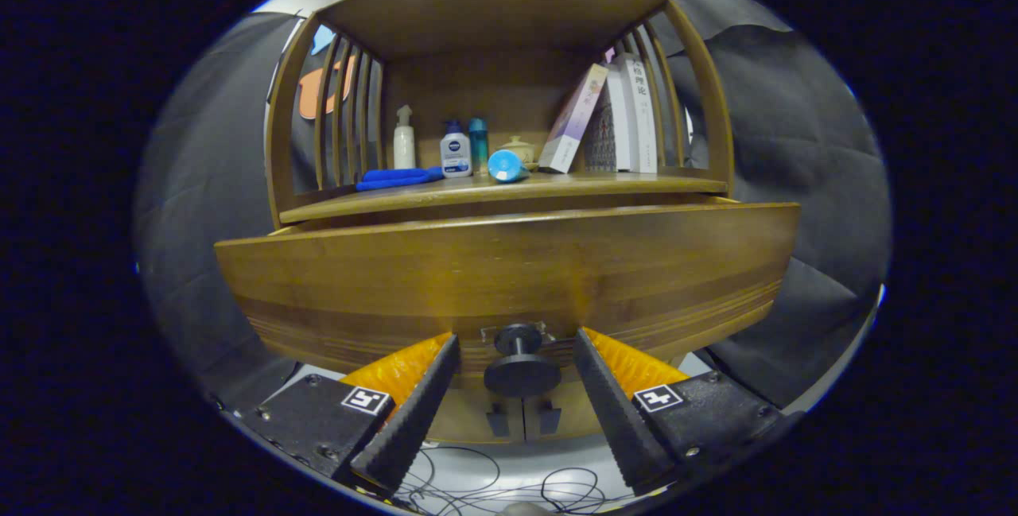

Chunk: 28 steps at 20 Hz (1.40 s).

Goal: Pull open the drawer, take out the items inside it, and place them on the countertop above the cabinet.

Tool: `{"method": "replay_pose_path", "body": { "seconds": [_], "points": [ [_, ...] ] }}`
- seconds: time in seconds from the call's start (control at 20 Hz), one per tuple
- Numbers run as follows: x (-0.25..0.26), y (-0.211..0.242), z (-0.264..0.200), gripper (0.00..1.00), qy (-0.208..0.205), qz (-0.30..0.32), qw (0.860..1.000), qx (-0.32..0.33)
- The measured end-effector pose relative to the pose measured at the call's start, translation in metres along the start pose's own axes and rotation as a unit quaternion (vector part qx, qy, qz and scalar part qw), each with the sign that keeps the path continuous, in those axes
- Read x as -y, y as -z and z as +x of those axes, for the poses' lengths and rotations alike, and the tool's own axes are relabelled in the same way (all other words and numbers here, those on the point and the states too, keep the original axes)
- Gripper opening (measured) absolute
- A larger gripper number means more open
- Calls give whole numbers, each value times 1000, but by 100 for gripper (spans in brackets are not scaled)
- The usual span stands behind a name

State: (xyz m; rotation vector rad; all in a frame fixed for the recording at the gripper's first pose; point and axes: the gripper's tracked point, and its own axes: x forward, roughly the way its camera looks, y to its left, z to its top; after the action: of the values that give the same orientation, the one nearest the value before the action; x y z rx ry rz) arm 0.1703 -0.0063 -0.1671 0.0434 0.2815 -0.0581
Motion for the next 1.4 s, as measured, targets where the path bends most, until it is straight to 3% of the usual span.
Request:
{"method": "replay_pose_path", "body": {
  "seconds": [0.5, 0.9, 1.1, 1.4],
  "points": [
    [-2, -23, 73, 97, -3, -12, 1000, -13],
    [-1, -16, 74, 97, -5, -20, 999, -34],
    [-3, -12, 43, 97, -10, -40, 999, -33],
    [-3, -12, -74, 97, -31, -32, 999, 15]
  ]
}}
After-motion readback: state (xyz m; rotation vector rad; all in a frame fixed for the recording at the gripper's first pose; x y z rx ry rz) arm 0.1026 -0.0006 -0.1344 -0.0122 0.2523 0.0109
